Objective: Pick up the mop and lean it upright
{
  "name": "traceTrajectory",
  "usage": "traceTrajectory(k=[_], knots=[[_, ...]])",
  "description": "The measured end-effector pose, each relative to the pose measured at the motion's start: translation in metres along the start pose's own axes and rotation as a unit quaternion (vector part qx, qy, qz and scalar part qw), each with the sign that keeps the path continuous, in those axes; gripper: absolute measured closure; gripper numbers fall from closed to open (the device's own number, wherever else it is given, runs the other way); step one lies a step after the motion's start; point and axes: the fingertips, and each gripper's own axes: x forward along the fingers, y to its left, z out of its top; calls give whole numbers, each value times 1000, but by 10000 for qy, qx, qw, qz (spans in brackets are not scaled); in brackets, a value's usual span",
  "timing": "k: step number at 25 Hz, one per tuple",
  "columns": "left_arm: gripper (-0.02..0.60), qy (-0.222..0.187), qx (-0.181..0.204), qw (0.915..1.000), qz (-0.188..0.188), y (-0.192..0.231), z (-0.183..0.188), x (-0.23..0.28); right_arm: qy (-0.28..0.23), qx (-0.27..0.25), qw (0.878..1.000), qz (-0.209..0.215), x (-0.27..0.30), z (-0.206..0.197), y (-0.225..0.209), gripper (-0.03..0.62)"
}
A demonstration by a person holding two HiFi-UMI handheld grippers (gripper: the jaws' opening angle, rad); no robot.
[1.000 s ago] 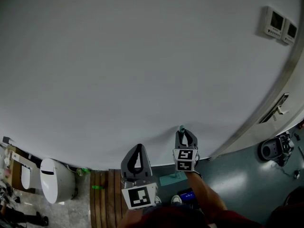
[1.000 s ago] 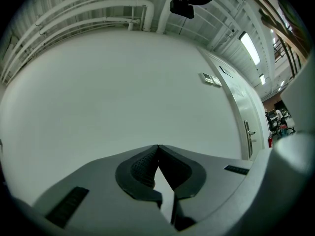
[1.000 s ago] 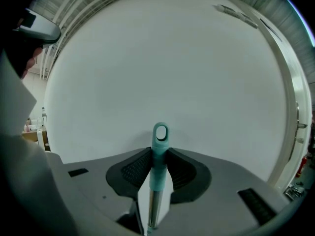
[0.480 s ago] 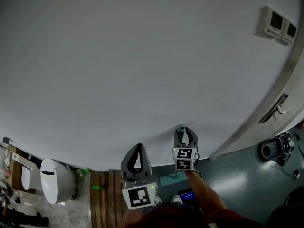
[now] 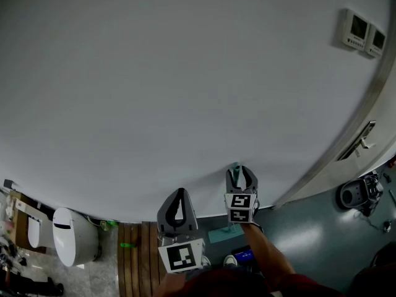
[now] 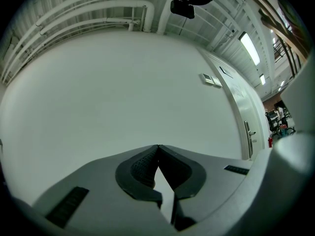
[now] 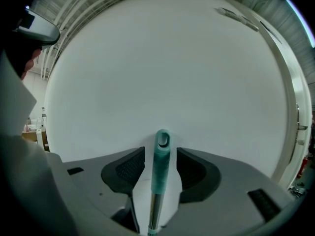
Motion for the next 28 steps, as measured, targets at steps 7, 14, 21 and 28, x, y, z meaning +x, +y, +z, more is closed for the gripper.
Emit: traceTrajectory(k=[7, 14, 21, 28], knots=[[568, 19, -23, 10000, -31, -3, -1, 0, -2, 135, 9999, 2, -23, -4, 2, 398], [568, 55, -31, 9999, -82, -8, -4, 1, -66, -170, 9996, 207, -55, -10, 18, 398], [568, 71, -30, 9999, -95, -10, -6, 3, -104, -67, 9992, 384, -91, -16, 25, 398], [568, 108, -28, 9999, -80, -13, -10, 5, -89, -89, 9987, 494, -101, -21, 30, 398]])
